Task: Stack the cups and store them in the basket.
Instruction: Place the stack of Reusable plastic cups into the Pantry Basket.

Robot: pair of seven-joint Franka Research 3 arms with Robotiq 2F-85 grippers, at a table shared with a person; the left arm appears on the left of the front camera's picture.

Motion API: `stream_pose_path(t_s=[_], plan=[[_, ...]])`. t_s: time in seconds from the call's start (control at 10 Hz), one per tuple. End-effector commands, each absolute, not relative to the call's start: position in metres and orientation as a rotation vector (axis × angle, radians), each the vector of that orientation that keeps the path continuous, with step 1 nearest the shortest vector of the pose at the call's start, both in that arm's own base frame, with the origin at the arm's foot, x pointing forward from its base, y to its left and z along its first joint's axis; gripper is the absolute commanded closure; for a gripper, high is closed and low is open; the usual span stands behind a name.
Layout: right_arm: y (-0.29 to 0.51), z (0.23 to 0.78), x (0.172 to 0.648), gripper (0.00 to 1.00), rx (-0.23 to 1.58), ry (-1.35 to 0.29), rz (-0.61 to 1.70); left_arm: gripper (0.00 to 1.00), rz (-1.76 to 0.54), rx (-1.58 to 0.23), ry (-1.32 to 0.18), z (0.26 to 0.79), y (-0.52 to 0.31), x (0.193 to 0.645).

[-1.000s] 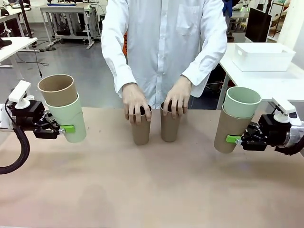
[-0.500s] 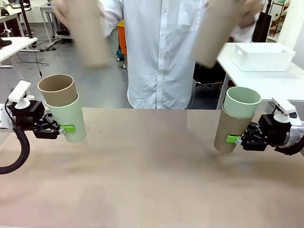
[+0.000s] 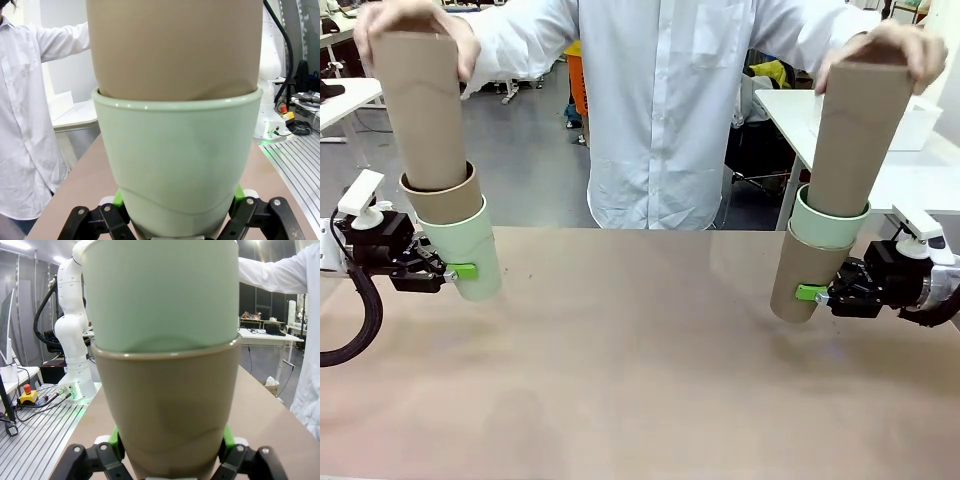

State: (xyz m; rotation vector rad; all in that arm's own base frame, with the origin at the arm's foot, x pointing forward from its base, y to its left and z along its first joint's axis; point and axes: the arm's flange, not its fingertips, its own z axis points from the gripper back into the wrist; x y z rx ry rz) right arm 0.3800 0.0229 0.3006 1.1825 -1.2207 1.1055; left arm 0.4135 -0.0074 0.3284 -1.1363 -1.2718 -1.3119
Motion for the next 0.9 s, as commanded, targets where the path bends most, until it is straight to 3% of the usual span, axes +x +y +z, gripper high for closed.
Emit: stream_pose_path(t_s=[0.0, 0.8], plan=[[0.0230, 0.3042, 0.3806, 0.15, 1.177, -1.229, 1.110, 0.15, -1.318, -1.141, -1.286, 0.3325, -0.0078, 0.4143], [0.0230, 0.3042, 0.3806, 0.15, 1.177, -1.229, 1.110, 0.15, -1.318, -1.141, -1.286, 0.3325, -0.0078, 0.4143]])
